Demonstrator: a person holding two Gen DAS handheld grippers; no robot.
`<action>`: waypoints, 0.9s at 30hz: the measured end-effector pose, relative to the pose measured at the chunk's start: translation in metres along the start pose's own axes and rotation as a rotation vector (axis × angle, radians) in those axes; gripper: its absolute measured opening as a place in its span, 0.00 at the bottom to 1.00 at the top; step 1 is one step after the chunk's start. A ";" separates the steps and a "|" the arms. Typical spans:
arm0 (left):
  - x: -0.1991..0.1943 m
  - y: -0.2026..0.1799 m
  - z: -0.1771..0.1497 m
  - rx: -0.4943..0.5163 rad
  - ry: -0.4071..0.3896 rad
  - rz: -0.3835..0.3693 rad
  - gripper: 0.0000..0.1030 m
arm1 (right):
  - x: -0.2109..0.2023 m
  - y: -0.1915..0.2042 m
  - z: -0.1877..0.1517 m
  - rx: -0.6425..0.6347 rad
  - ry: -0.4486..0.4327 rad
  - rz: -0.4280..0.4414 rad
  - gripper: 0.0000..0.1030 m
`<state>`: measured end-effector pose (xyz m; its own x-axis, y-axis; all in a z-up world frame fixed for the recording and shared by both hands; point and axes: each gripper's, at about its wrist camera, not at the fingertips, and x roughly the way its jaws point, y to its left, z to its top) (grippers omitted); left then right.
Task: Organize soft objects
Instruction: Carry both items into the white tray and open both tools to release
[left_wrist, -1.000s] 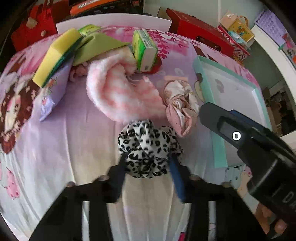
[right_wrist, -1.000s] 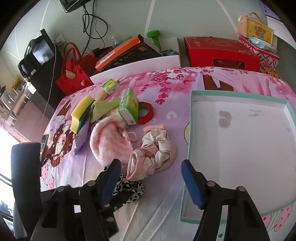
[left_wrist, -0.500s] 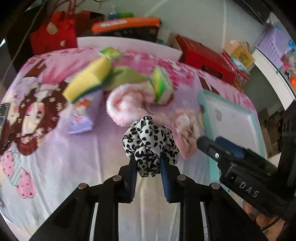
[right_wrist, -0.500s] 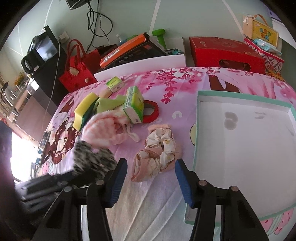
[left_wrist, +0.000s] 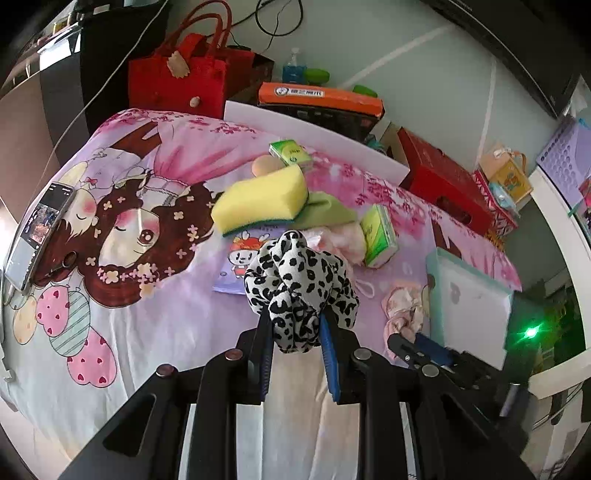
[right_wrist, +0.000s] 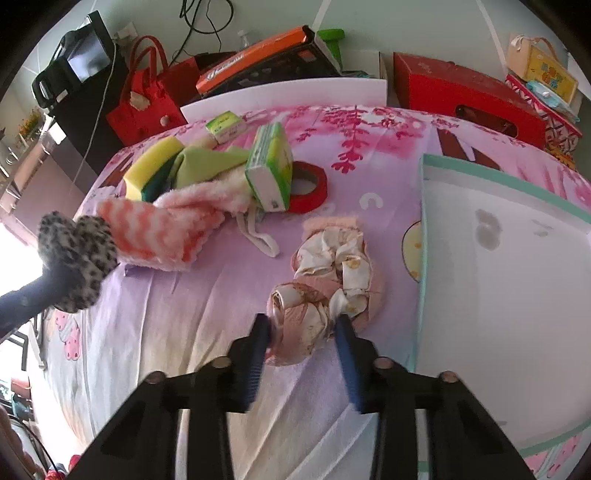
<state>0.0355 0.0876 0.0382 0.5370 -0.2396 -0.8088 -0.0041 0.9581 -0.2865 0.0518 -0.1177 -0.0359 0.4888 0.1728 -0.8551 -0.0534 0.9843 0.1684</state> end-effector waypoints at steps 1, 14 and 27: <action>-0.002 0.000 0.000 -0.002 -0.005 -0.003 0.24 | 0.001 0.000 0.000 0.001 -0.002 -0.003 0.29; -0.030 -0.006 0.003 0.017 -0.093 -0.029 0.24 | -0.041 -0.006 0.006 0.022 -0.139 -0.003 0.08; -0.024 -0.067 0.012 0.159 -0.049 -0.037 0.24 | -0.091 -0.049 0.013 0.117 -0.287 -0.091 0.09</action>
<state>0.0335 0.0314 0.0829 0.5751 -0.2706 -0.7721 0.1481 0.9625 -0.2271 0.0217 -0.1825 0.0403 0.7132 0.0507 -0.6991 0.0942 0.9814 0.1674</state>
